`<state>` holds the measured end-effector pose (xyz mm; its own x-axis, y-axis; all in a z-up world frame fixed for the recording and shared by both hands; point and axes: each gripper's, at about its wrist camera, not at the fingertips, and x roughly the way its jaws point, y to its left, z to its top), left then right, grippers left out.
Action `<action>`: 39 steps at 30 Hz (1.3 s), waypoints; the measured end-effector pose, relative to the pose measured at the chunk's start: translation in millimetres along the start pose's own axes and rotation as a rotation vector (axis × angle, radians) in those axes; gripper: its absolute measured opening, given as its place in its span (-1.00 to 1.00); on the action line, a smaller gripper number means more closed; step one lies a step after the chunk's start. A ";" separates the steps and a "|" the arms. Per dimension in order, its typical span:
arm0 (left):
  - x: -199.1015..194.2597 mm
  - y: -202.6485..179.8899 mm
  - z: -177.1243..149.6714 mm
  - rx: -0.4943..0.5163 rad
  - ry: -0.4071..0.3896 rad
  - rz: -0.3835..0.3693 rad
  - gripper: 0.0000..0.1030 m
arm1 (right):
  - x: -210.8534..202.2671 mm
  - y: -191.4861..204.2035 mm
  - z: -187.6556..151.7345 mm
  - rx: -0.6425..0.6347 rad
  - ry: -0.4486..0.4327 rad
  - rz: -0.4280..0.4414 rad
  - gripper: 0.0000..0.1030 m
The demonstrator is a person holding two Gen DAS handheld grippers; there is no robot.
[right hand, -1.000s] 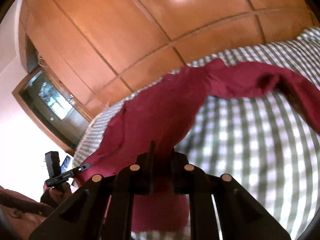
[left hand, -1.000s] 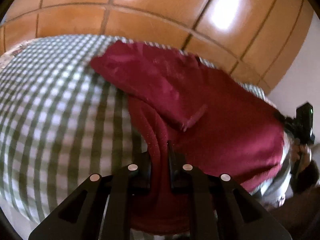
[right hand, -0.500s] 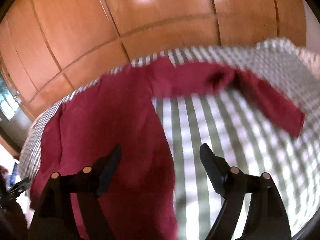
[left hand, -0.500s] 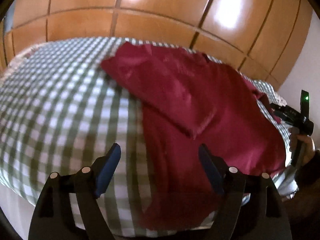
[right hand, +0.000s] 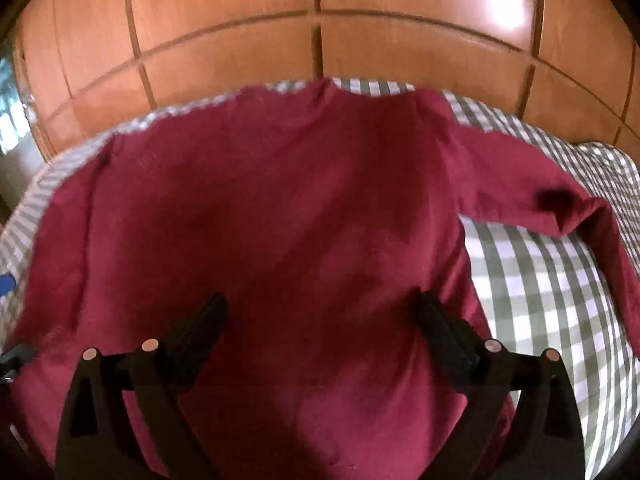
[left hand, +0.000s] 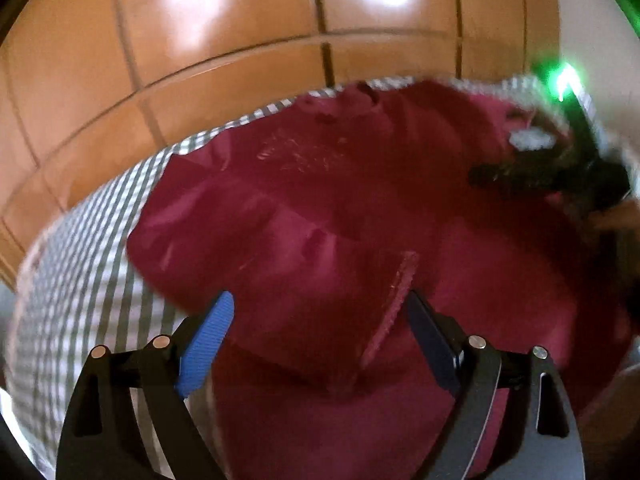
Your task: Fold small clothes
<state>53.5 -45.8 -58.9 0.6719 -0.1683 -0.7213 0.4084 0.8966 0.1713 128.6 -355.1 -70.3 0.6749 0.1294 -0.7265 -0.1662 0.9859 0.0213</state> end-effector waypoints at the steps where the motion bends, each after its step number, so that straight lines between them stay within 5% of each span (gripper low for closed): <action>1: 10.7 -2.9 0.5 0.019 0.032 0.004 0.44 | -0.5 -1.8 -0.9 0.004 -0.001 -0.002 0.96; 2: 23.6 -3.0 -0.1 0.022 0.084 -0.027 0.27 | 0.3 -2.9 -3.4 0.010 0.003 -0.003 0.96; 7: 18.4 9.7 9.8 0.006 0.096 -0.076 -0.83 | 4.2 -4.9 -5.0 0.034 0.019 0.010 0.96; 17: -32.5 93.9 28.3 -0.231 -0.064 -0.095 -0.84 | 4.4 -0.7 -6.8 0.027 0.020 0.002 0.96; 31: -48.6 295.0 18.0 -0.582 -0.160 0.269 -0.84 | 4.9 2.0 -7.1 0.023 0.023 -0.015 0.96; 37: -31.7 360.6 1.6 -0.726 -0.104 0.440 -0.83 | 5.9 2.7 -6.9 0.022 0.026 -0.019 0.96; 38: -26.3 369.2 -2.7 -0.759 -0.086 0.467 -0.76 | 6.3 2.8 -7.4 0.020 0.027 -0.021 0.96; 39: -21.9 376.1 -9.6 -0.801 -0.069 0.480 -0.48 | 6.4 3.1 -7.6 0.019 0.027 -0.024 0.96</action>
<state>186.4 299.0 14.9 0.7041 0.2925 -0.6470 -0.4524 0.8871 -0.0913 126.9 -352.1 -80.2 0.6590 0.1036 -0.7450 -0.1367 0.9905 0.0168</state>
